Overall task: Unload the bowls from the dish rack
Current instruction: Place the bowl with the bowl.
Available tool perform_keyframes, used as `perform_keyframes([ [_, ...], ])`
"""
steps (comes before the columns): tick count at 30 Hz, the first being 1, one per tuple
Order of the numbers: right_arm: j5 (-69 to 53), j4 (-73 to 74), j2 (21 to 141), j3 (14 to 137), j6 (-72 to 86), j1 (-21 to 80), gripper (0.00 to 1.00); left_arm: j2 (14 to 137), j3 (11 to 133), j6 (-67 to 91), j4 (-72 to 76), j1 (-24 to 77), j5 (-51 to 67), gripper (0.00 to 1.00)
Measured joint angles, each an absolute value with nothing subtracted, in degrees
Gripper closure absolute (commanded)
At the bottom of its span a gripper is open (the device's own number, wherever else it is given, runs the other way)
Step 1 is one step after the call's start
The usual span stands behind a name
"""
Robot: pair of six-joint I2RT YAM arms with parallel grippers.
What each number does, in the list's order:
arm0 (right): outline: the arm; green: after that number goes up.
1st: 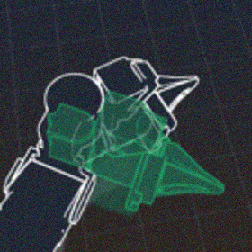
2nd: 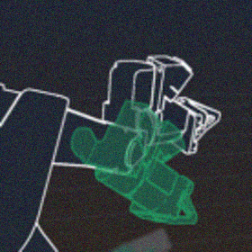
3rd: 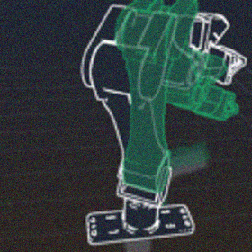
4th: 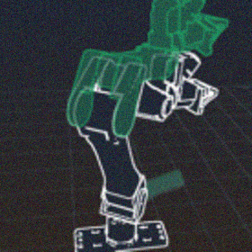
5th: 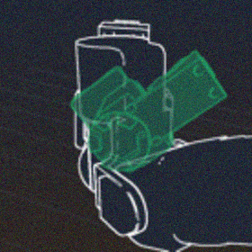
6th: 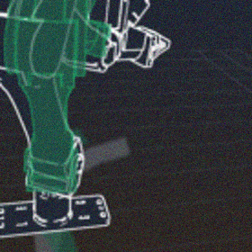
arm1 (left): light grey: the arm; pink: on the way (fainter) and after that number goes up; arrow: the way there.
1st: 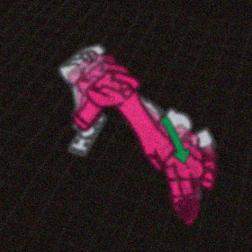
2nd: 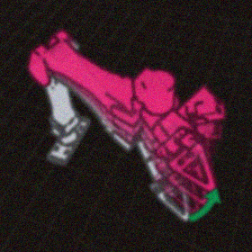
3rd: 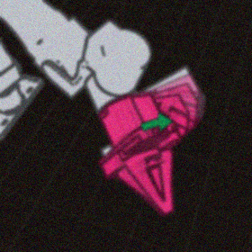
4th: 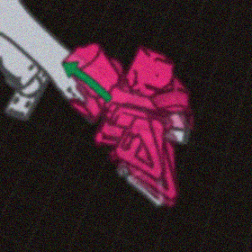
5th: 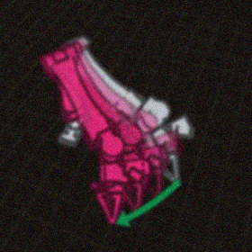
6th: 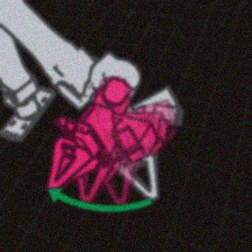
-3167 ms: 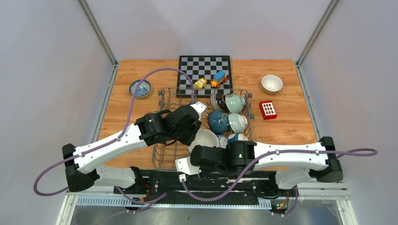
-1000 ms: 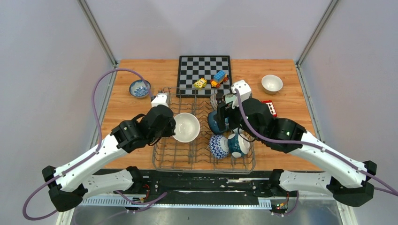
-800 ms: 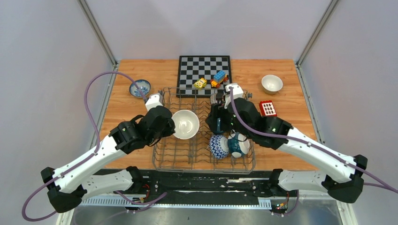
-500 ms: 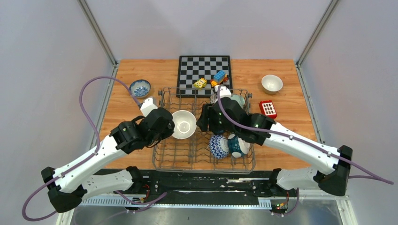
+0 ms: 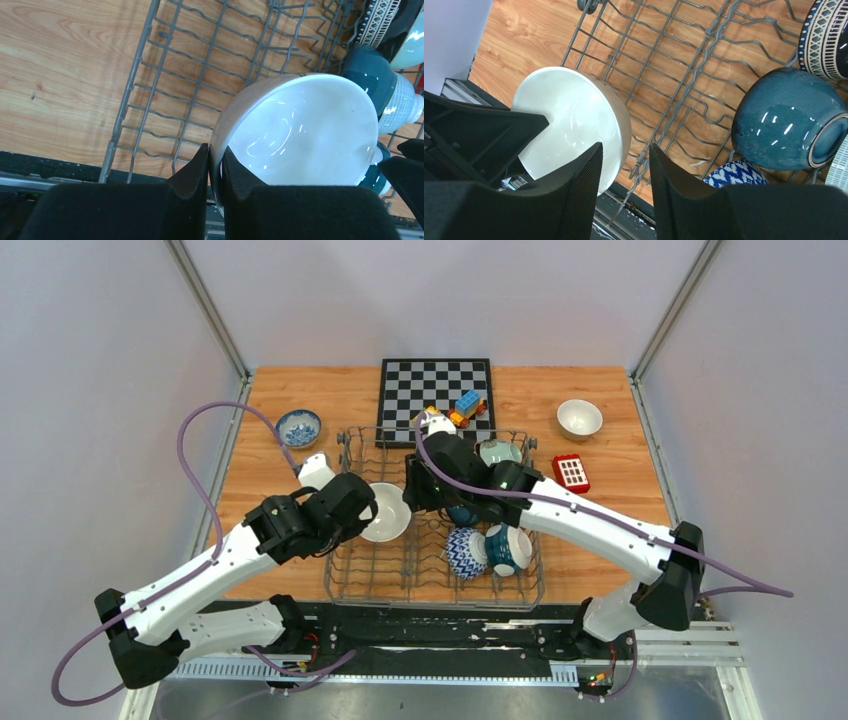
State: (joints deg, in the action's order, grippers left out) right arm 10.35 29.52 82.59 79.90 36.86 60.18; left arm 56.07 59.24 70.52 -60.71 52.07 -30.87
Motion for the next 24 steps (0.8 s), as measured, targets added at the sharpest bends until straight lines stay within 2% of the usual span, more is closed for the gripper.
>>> perform_keyframes([
  [10, 9.41, 33.39, 88.44, 84.05, 33.10, 60.20, 0.60, 57.56, 60.75, 70.67, -62.37, 51.96, -31.55, 1.00],
  [20, 7.07, 33.80, 90.06, 84.07, 32.01, 60.23, 0.86, 57.60, 60.84, 70.70, -62.19, 51.94, -31.05, 1.00],
  [23, 7.05, 33.82, 90.17, 84.29, 31.90, 60.23, 0.99, 57.60, 60.84, 70.72, -62.08, 51.94, -30.87, 1.00],
  [24, 7.22, 33.85, 90.26, 84.44, 31.99, 60.20, 1.00, 57.60, 60.84, 70.72, -62.06, 51.94, -30.79, 1.00],
])
